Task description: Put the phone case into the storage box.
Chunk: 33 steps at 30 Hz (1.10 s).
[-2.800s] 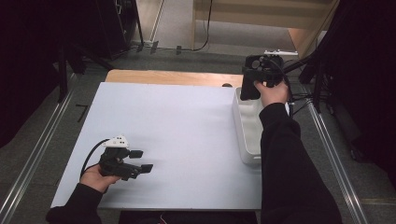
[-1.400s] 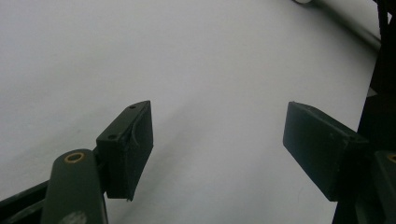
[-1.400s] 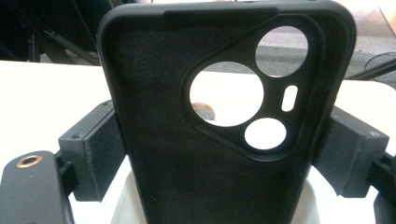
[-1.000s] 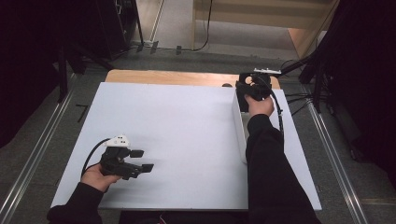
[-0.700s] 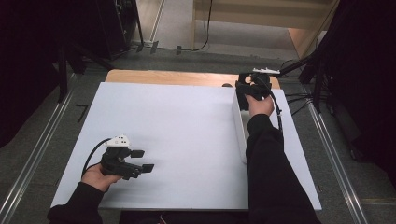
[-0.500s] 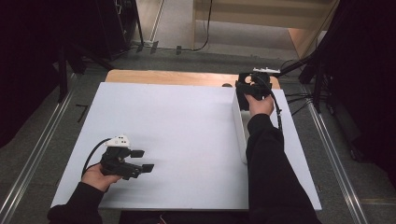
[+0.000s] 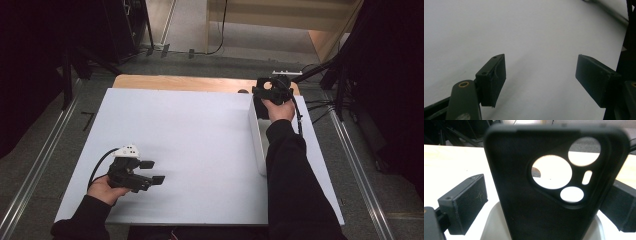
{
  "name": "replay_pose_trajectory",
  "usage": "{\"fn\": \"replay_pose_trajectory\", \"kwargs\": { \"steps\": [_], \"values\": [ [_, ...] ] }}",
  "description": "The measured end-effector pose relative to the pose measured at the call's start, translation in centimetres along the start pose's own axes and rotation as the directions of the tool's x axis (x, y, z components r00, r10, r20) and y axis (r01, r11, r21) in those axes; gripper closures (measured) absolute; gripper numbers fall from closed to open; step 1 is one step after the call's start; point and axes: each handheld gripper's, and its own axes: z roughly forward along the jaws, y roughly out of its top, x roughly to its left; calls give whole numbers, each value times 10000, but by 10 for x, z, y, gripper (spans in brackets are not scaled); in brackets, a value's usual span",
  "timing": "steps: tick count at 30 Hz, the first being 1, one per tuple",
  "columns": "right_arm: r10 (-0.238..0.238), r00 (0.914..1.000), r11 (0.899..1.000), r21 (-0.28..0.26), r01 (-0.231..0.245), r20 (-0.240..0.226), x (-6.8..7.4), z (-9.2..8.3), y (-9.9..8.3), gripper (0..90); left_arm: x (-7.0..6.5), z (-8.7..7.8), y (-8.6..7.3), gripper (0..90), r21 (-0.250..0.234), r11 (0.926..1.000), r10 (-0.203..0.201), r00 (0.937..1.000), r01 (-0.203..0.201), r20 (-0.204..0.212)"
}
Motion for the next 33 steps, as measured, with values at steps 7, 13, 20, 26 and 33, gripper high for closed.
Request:
{"fn": "replay_pose_trajectory", "kwargs": {
  "steps": [7, 13, 20, 26, 33],
  "values": [
    [-288, 9996, 9996, 79, 288, -35, 1, -9, 15, 9, 0, 0, 0, 240, 8, 10000, 2, 10000, -2, 36],
    [-314, 9994, 9995, 2, 314, -115, 0, -17, 27, 9, 0, -1, 0, 240, 8, 10000, 1, 10000, -1, 43],
    [-537, 9986, 9986, -17, 537, 3, 2, -26, 40, 9, 0, -1, 0, 240, 8, 10000, -6, 10000, 6, 48],
    [-677, 9976, 9975, -200, 675, -112, 4, -40, 53, 9, 0, -1, 0, 240, -15, 10000, -20, 10000, 21, 58],
    [-910, 9956, 9959, -29, 909, -242, 12, -52, 58, 12, 0, -1, 0, 240, -7, 10000, -34, 10000, 34, 50]
  ]
}}
